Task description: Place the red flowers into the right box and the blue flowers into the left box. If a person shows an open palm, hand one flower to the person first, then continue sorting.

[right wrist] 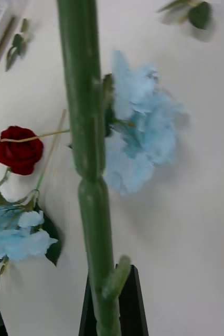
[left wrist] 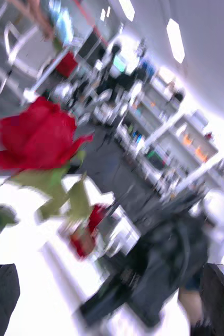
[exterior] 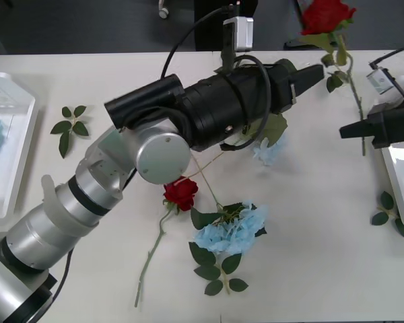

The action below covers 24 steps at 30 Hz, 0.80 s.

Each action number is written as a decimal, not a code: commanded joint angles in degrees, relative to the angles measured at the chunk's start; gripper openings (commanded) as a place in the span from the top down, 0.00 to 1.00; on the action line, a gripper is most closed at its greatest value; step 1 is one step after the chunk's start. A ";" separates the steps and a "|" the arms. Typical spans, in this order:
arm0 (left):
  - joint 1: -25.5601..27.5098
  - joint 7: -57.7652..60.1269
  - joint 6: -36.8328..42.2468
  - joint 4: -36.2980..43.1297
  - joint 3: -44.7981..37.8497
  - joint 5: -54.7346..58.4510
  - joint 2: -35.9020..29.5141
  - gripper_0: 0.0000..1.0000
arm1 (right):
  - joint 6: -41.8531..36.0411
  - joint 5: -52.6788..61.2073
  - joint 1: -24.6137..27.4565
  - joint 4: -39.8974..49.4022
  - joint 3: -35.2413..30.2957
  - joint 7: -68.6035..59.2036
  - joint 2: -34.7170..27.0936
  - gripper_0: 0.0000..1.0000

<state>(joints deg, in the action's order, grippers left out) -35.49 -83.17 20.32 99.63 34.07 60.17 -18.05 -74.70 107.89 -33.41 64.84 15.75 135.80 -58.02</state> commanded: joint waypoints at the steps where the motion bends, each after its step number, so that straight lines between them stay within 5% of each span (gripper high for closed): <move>1: -1.87 3.89 17.73 7.24 -11.40 4.61 -6.03 0.00 | -0.80 -0.92 -1.13 -7.27 -1.51 -2.12 -5.26 1.00; 6: 1.47 3.54 32.94 11.99 -20.54 10.85 -9.81 0.00 | 0.25 -3.30 -1.48 -17.21 -1.77 -2.30 -5.44 1.00; 16: 20.81 1.96 46.91 26.40 -31.61 15.77 -20.62 0.00 | 10.80 -9.10 -1.39 -30.39 -1.86 -4.67 -5.35 1.00; 24: 27.40 -4.46 57.81 28.42 -35.92 15.25 -24.32 0.00 | 18.36 -14.37 -1.22 -35.75 -1.95 -11.79 -5.44 1.00</move>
<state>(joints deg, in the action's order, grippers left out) -9.47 -83.27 75.82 126.00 -0.22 75.60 -39.59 -58.01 94.85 -33.45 31.00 15.15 125.31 -60.84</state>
